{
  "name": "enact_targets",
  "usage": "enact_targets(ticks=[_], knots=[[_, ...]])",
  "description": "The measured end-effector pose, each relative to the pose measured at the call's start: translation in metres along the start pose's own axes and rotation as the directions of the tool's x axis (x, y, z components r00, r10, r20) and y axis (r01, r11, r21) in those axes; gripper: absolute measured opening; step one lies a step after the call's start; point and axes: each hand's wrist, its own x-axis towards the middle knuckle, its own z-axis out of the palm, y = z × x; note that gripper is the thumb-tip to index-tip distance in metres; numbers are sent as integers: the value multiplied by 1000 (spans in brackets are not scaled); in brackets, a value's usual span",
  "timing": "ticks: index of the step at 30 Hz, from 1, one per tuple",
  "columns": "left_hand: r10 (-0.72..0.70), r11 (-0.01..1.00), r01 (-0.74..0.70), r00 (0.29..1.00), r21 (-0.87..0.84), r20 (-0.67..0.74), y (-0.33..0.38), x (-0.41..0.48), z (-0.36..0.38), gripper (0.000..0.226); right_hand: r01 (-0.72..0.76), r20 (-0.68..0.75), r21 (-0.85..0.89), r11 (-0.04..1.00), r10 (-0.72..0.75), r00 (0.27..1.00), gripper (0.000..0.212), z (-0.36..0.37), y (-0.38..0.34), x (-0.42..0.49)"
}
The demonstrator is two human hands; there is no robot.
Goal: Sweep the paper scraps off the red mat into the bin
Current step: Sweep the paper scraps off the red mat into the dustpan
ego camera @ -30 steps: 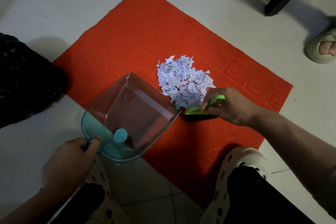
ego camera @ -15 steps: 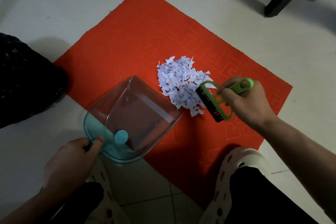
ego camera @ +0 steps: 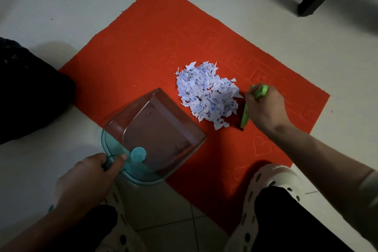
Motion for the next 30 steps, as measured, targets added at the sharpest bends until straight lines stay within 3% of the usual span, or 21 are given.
enact_targets(ticks=[7,11,17,21,24,30], knots=[[29,999,-28,999,-40,27,0,-1,0,52,22,-12,115,993,-20,1000,16,-4,-13,-9],[36,999,-35,999,-37,33,-2,1,2,55,6,-63,43,999,-3,998,14,-11,-3,-14],[24,998,-23,999,-67,25,7,1,1,54,35,26,26,999,-35,999,12,6,-17,-16],[29,997,-28,1000,-66,12,10,1,1,52,39,54,132,991,-46,997,14,11,-29,-15],[34,995,-34,999,-92,-7,8,3,4,50,34,-3,187,982,-34,999,15,6,-32,-13],[45,997,-40,996,-69,77,10,2,1,45,12,-20,92,996,-10,1000,13,-2,-22,-18]])
